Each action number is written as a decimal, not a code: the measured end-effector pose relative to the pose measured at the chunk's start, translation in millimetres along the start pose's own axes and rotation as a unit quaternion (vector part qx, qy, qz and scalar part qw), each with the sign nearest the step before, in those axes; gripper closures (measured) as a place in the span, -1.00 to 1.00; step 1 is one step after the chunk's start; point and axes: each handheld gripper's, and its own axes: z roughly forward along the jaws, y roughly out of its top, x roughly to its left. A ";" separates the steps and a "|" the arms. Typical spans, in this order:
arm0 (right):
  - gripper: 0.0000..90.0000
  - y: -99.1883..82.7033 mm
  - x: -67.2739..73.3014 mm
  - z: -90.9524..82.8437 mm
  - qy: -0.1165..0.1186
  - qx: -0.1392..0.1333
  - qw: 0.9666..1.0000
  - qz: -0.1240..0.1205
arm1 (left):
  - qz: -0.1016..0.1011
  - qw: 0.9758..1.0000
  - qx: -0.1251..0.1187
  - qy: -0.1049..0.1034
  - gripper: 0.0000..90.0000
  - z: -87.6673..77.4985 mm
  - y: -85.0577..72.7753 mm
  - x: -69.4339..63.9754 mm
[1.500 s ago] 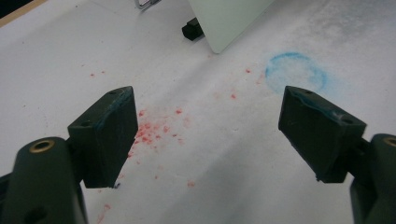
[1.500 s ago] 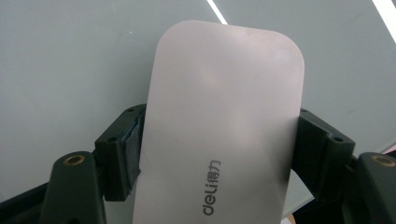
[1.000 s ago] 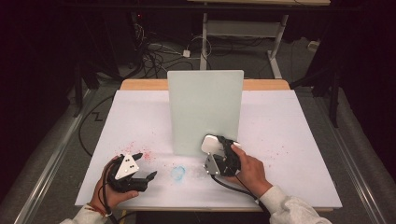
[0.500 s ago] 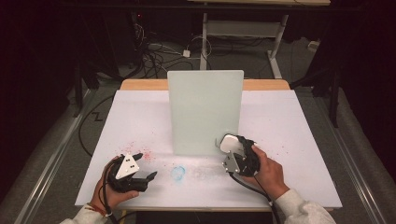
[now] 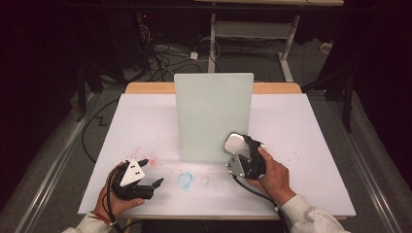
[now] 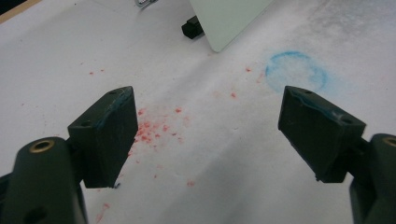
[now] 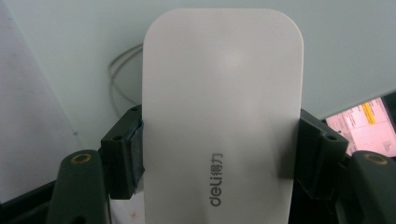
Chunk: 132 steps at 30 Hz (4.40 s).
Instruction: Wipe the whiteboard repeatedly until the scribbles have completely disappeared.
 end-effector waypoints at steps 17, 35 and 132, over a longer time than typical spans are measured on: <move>-0.36 26.6 30.6 5.6 0.035 -0.001 0.997 -0.075 | -0.001 1.000 -0.003 -0.002 -0.57 -0.1 1.2 -0.3; -0.31 -9.6 16.5 -0.5 0.040 0.058 0.990 -0.124 | -0.003 1.000 -0.003 0.001 -0.56 -1.6 0.3 0.9; -0.31 -19.3 -51.0 0.7 0.022 0.006 0.986 0.164 | 0.004 1.000 -0.001 0.004 -0.55 1.8 0.3 1.1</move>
